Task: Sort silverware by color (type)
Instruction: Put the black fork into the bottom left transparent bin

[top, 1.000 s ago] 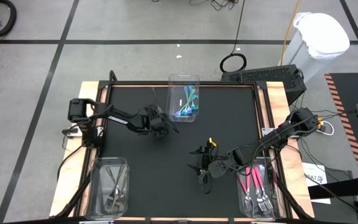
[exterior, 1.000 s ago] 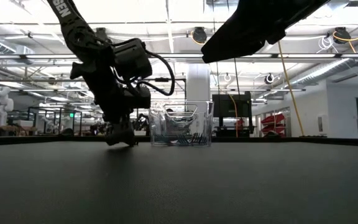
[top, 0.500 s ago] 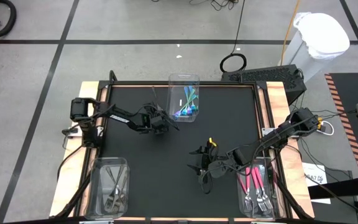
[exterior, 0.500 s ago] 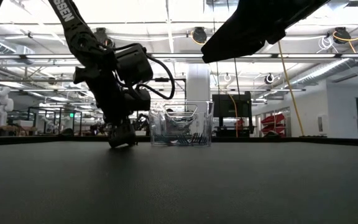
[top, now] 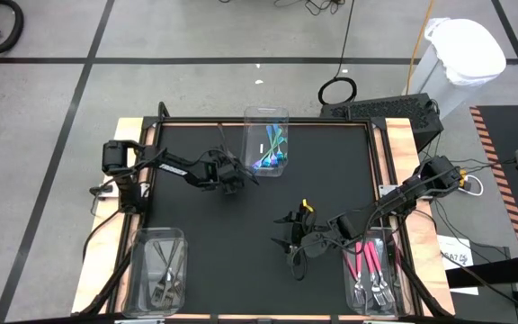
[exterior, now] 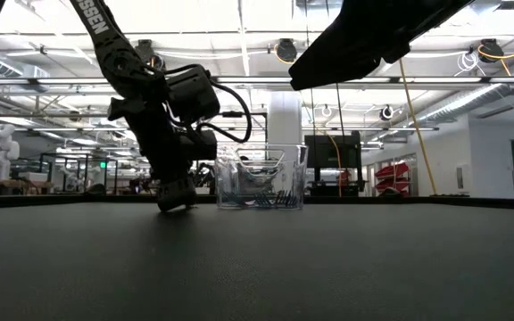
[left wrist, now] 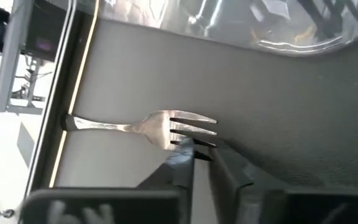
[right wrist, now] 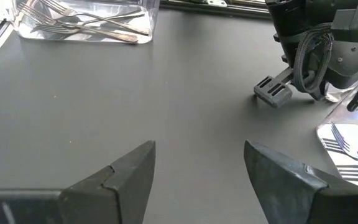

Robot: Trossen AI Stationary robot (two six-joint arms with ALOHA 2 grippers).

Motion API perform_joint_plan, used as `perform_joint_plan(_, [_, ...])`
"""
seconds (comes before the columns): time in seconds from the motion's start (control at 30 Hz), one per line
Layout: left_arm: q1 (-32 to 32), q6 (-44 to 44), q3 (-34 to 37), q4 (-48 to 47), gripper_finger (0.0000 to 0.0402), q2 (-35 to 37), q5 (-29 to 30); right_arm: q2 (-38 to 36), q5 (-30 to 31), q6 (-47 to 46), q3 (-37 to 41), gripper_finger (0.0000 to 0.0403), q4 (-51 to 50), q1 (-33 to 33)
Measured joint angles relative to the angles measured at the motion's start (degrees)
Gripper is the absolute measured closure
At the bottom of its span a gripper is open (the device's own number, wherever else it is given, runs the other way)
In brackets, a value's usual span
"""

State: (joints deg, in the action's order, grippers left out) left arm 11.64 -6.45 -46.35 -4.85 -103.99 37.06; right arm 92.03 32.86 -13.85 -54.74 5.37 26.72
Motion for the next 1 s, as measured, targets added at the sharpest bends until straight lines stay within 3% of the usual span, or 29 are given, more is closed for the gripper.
perform_joint_plan(0.07, [0.1, -0.2, 0.0, 0.2, 0.0387, 0.0, 0.0, 0.0, 0.0, 0.0, 0.0, 0.0161, 0.0, 0.0])
perform_joint_plan(0.5, [-1.9, -1.5, -0.4, -3.7, 0.0391, 1.2, 3.7, 0.0, -0.1, 0.0, 0.0, 0.0161, 0.0, 0.0])
perform_joint_plan(1.0, [-6.3, 0.5, -1.2, -12.9, 0.0395, 13.9, 4.6, 0.1, -0.2, -0.4, 0.0, 0.0161, -0.5, 1.2])
